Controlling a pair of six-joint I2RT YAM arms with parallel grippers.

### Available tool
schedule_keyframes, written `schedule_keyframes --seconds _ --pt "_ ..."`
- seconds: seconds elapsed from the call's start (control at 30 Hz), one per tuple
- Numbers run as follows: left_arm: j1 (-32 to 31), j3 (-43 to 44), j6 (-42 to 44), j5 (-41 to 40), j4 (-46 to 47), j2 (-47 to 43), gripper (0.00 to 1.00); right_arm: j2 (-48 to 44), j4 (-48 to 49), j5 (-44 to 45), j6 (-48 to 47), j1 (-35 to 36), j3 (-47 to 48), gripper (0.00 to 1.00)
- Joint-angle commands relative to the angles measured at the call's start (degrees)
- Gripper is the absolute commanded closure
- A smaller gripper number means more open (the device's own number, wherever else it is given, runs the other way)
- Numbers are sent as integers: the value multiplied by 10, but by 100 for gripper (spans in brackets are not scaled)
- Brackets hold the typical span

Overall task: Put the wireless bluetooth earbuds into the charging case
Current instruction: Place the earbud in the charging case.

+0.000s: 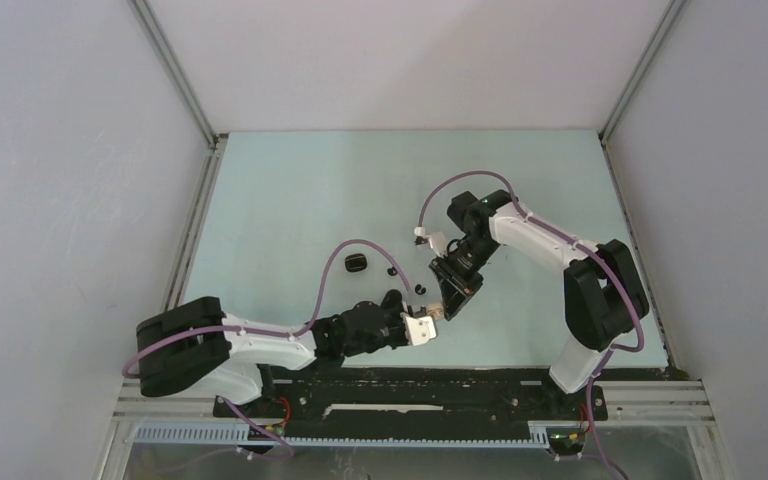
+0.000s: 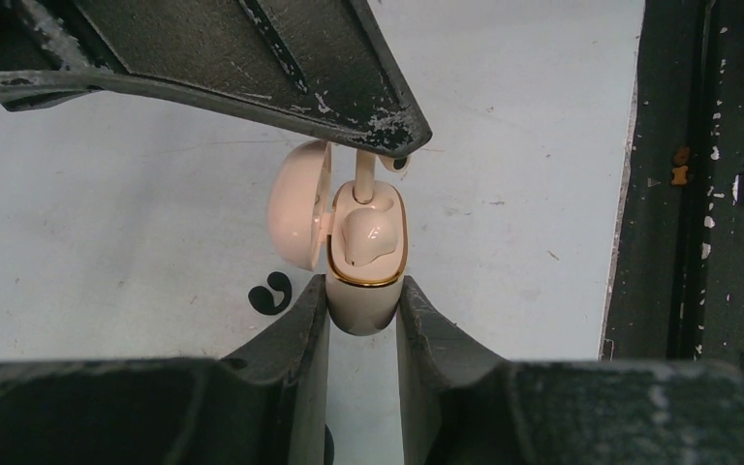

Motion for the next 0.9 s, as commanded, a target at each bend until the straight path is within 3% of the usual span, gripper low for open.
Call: schedule_keyframes --seconds 0.0,0.47,0.67,0.87 --pt "-3 2 -8 2 34 -17 100 3 5 16 8 4 21 94" --pt "-3 -2 -15 13 43 -21 100 7 15 34 17 22 23 87" --pt "-3 -1 -19 14 46 -17 100 -2 11 35 22 27 36 69" --pt "-2 -1 -26 17 52 -14 100 -37 10 29 29 5 44 60"
